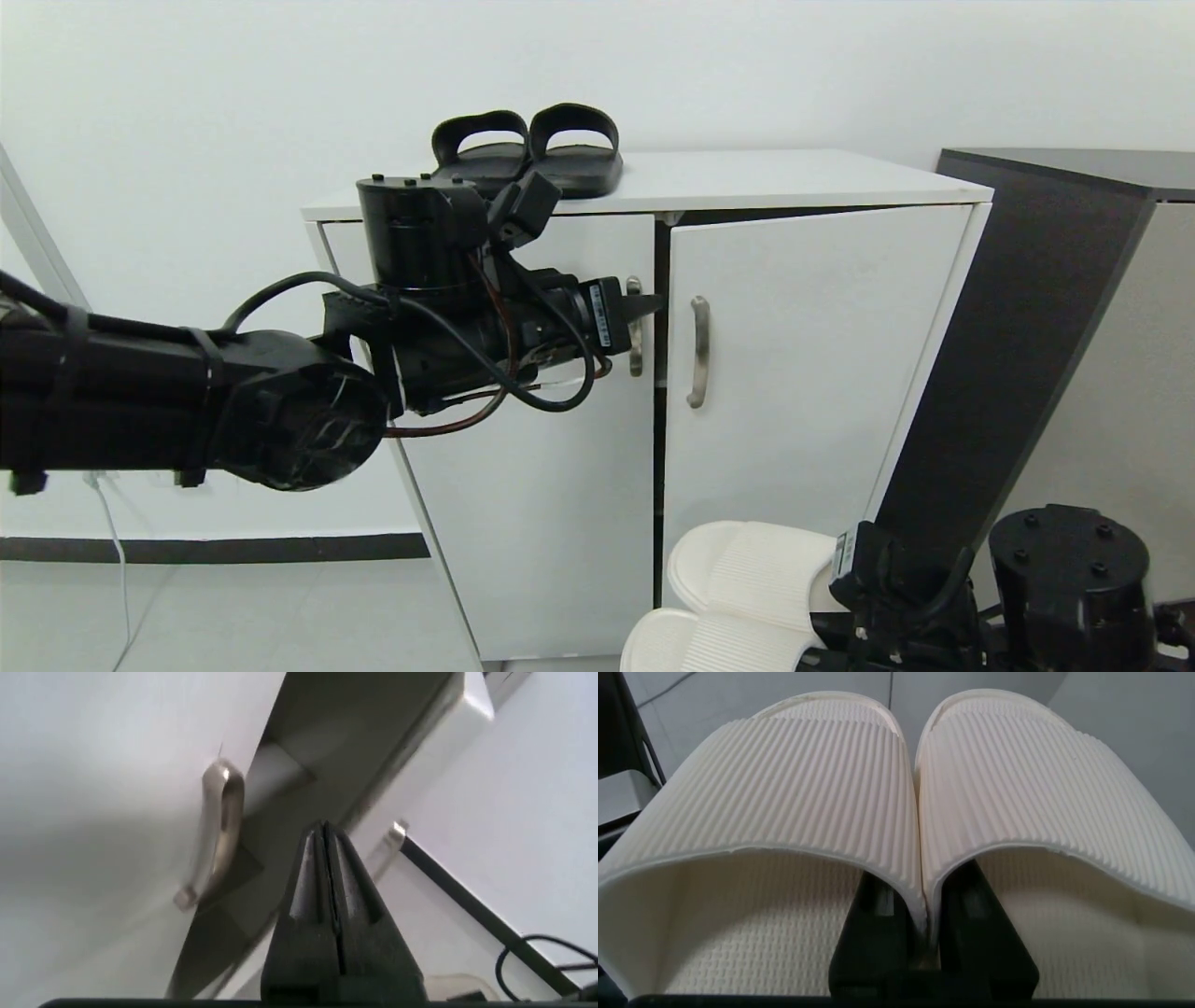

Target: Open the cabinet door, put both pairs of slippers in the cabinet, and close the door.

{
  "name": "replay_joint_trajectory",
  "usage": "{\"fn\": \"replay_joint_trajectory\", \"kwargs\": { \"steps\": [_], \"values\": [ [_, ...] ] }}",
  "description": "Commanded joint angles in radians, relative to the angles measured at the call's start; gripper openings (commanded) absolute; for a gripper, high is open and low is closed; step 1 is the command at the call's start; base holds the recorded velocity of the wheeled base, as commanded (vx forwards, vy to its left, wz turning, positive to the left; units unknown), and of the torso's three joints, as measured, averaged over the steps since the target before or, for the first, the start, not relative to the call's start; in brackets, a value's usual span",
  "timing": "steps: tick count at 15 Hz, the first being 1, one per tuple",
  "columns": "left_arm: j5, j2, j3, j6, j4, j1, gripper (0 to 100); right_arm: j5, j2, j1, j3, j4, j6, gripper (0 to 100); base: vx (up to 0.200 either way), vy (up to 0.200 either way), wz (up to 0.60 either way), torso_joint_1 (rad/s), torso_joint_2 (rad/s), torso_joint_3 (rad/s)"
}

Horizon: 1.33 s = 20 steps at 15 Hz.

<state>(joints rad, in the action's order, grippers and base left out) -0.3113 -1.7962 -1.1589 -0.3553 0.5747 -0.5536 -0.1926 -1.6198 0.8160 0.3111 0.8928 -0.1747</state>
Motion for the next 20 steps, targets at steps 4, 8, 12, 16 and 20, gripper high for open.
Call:
{"fn": "replay_joint_trajectory", "kwargs": {
  "steps": [4,8,12,16,20],
  "values": [
    [0.0,-0.091,-0.096,-0.001,-0.003,0.0,0,-0.001,-0.003,0.005,-0.004,0.0,0.0,0,0.0,0.0,0.0,0.0,0.0,0.0],
    [0.0,-0.106,-0.119,-0.002,-0.006,-0.003,0,-0.001,-0.005,0.012,-0.004,0.0,0.0,0,0.0,0.0,0.0,0.0,0.0,0.0],
    [0.009,-0.115,-0.13,-0.048,-0.001,-0.045,0,-0.001,-0.008,0.017,-0.004,-0.002,0.0,0,-0.15,0.0,0.0,0.003,0.0,0.001],
    [0.047,-0.097,-0.068,-0.037,0.025,-0.154,0,-0.001,-0.014,0.02,-0.006,0.0,0.001,0,-0.2,0.0,0.0,-0.001,0.0,0.0],
    [0.054,-0.08,-0.048,-0.042,0.085,-0.163,0,0.001,-0.011,0.032,-0.006,0.002,0.0,0,-0.15,0.0,0.0,0.002,0.0,0.002]
  ]
}}
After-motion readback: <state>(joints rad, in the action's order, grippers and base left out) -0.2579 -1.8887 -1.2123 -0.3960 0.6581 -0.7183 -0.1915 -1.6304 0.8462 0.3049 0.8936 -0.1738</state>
